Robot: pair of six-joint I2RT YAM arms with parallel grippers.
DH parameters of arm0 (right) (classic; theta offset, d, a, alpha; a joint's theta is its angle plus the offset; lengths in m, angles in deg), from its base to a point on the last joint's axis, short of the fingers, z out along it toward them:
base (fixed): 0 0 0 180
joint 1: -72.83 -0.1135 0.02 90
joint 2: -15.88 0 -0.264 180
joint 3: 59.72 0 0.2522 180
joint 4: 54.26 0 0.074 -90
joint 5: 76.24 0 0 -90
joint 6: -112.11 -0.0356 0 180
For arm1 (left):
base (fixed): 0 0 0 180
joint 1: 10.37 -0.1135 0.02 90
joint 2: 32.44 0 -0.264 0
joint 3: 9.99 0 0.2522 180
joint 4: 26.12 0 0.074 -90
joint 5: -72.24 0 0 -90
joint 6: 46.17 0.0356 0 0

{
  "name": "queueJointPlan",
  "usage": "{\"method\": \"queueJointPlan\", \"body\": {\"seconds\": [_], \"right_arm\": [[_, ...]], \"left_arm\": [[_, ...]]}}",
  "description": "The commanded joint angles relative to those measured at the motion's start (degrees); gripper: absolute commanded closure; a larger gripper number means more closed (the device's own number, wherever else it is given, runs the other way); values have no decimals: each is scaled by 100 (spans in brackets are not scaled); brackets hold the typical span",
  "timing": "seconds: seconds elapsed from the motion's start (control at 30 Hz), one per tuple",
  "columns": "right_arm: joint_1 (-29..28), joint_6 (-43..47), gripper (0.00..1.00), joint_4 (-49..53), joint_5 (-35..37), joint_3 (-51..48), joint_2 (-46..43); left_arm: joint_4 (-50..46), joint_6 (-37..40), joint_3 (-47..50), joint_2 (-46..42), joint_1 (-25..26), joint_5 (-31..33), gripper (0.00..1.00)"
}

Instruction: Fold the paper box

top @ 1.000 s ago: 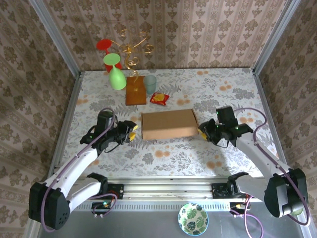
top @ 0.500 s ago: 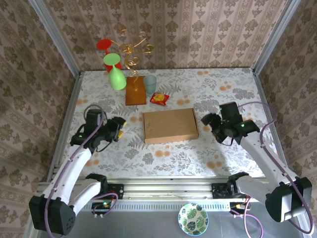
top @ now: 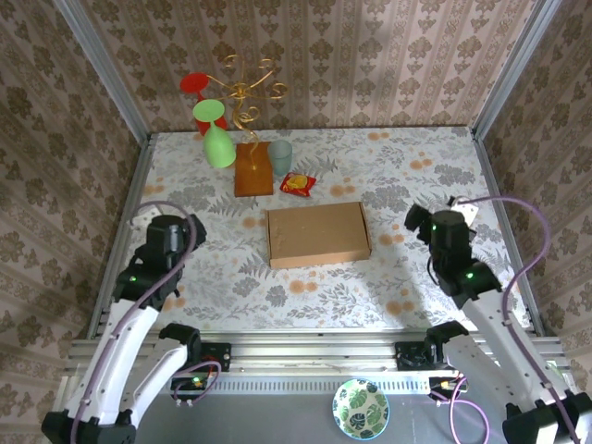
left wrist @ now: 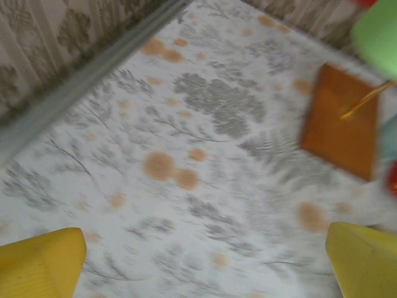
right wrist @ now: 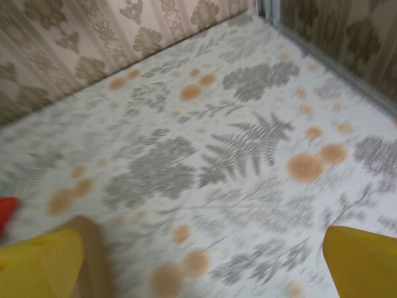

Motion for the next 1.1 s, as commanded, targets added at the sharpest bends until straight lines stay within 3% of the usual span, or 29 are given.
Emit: {"method": "queueJointPlan", "body": {"seconds": [0.0, 0.1, 0.23, 0.4, 0.5, 0.57, 0.63, 0.7, 0.73, 0.8, 0.97, 1.07], "right_arm": [[19, 1893, 0, -2519, 451, -968, 139], [184, 2161, 0, -3077, 31, -1227, 782], [505, 2235, 0, -4618, -943, -1501, 1933], [849, 2403, 0, -5596, -1720, -1117, 3326], [1053, 2537, 0, -5796, -2015, -837, 3918], [1240, 2399, 0, -6284, -2312, -946, 4278], [1271, 2364, 0, -7014, -2401, -1197, 4562], [1271, 2416, 0, -6978, -2517, -1235, 4533], [1267, 2450, 0, -6993, -2587, -1238, 4543], [1278, 2460, 0, -7010, -2589, -1240, 4538], [1097, 2482, 0, -6494, -2027, -941, 4587], [1095, 2492, 0, -6544, -2021, -962, 4584]], "left_arm": [[1262, 2329, 812, 66, 15, 628, 0], [3076, 2952, 1828, 47, -41, 436, 0], [5807, 3336, 2969, 679, -626, -590, 0], [6765, 3421, 2506, 2358, -1288, -1517, 0], [7951, 3392, 2292, 3391, -1573, -2010, 0], [8071, 3646, 1957, 3921, -1680, -2339, 0], [8741, 3537, 1995, 4517, -1807, -2410, 0], [10020, 3554, 2328, 5086, -1907, -2523, 0], [9569, 3477, 2332, 4858, -1899, -2527, 0], [9927, 3530, 2382, 4967, -1910, -2507, 0], [9073, 3546, 2019, 4893, -1867, -2543, 0], [9238, 3545, 2080, 4914, -1872, -2604, 0]]}}
